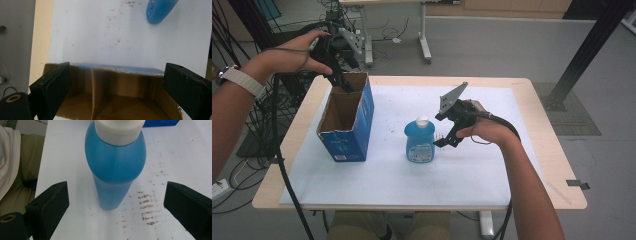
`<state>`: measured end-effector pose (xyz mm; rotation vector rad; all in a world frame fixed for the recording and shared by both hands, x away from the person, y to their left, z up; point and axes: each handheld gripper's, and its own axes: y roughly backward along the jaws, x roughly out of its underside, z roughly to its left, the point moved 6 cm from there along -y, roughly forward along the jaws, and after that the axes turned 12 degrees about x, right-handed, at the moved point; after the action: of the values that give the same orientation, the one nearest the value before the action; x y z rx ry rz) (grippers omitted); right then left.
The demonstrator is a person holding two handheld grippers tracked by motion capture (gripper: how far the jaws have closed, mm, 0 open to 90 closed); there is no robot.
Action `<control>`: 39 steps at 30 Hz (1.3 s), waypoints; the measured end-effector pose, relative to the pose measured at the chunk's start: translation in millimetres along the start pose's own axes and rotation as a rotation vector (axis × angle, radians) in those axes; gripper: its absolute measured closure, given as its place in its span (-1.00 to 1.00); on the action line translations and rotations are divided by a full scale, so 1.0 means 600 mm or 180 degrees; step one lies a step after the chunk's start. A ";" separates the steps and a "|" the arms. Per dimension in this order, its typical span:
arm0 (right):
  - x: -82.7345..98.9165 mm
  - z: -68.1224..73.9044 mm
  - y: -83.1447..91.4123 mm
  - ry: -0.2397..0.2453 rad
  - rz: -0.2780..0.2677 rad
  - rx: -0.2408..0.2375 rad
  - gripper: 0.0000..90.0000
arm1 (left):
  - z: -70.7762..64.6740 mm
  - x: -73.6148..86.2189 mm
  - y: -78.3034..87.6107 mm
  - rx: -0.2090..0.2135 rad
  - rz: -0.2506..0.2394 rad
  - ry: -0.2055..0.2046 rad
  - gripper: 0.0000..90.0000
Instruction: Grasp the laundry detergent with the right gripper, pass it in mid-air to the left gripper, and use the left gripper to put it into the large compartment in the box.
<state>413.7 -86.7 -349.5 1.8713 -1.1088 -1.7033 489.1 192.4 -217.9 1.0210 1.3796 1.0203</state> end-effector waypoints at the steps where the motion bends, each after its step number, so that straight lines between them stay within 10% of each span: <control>1: 0.000 0.000 -0.001 0.0004 -0.0006 -0.0002 -0.87 | 0.000 0.000 0.000 -0.0004 0.0001 0.0000 -0.80; 39: 0.011 0.005 -0.037 -0.0091 -0.0177 -0.0041 -0.94 | 0.002 -0.002 -0.005 0.0002 0.0026 0.0001 -0.79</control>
<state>417.4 -77.2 -370.4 1.8922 -1.0632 -1.7686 490.4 190.7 -220.6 1.0276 1.3770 1.0261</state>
